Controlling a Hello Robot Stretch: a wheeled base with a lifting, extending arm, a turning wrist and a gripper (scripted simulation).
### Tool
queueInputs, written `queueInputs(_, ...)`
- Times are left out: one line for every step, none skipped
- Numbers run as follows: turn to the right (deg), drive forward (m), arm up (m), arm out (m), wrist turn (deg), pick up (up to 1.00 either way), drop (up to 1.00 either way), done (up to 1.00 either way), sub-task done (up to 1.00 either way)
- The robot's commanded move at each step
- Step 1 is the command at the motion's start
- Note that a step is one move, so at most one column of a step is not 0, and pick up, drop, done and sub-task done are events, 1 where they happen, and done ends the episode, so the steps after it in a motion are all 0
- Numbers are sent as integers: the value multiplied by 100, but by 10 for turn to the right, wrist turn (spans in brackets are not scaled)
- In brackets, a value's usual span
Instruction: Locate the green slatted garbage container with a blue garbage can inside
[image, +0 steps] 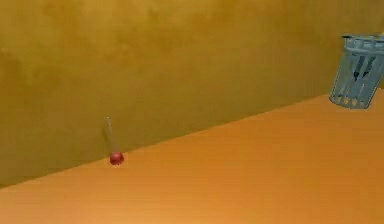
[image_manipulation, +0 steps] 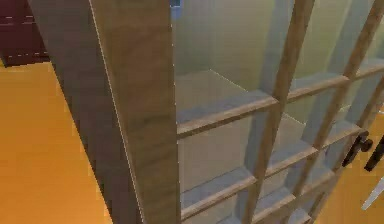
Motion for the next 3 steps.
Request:
queueInputs(-450,0,0,0,0,0,0,0,0)
queueInputs(-120,0,0,0,0,0,0,0,0)
queueInputs(0,5,0,0,0,0,0,0,0)
